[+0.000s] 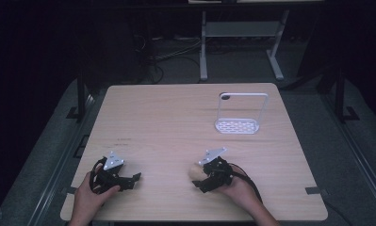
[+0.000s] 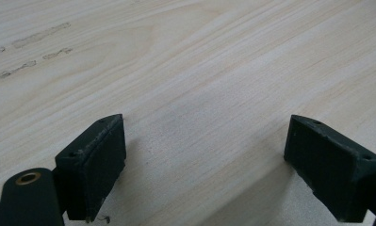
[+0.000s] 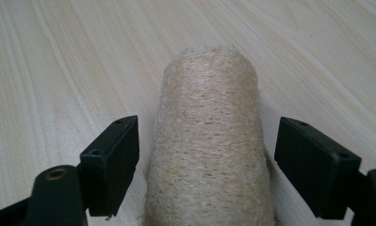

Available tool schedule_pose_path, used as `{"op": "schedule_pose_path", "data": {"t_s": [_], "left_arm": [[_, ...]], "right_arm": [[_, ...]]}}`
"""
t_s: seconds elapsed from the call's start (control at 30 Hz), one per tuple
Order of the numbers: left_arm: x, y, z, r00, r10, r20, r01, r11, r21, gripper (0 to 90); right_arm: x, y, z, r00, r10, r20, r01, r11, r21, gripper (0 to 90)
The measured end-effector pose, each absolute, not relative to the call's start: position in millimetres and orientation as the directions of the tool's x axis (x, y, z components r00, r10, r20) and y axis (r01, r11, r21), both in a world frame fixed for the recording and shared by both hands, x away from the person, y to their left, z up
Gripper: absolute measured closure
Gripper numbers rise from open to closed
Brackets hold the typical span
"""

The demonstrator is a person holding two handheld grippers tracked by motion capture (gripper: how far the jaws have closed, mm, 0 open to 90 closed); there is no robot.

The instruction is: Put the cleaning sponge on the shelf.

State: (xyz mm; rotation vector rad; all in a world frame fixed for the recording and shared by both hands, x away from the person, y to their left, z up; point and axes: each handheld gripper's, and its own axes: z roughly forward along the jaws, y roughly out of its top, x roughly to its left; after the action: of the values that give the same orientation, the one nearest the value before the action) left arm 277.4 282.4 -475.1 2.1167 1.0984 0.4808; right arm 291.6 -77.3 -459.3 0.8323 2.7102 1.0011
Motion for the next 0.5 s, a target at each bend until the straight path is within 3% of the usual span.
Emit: {"op": "schedule_pose_path", "data": {"t_s": [0.17,0.5], "left_arm": [[277.4,282.4,-475.1,0.573,0.820,0.009,0.562,-0.400,0.723,12.8],[277.4,282.4,-475.1,0.573,0.820,0.009,0.563,-0.401,0.723,12.8]], "right_arm": [[290.6,-78.3,-458.7,-0.843,0.534,0.063,0.447,0.631,0.634,31.5],[290.2,-79.1,-459.0,-0.850,0.522,0.063,0.441,0.643,0.626,40.7]]}}
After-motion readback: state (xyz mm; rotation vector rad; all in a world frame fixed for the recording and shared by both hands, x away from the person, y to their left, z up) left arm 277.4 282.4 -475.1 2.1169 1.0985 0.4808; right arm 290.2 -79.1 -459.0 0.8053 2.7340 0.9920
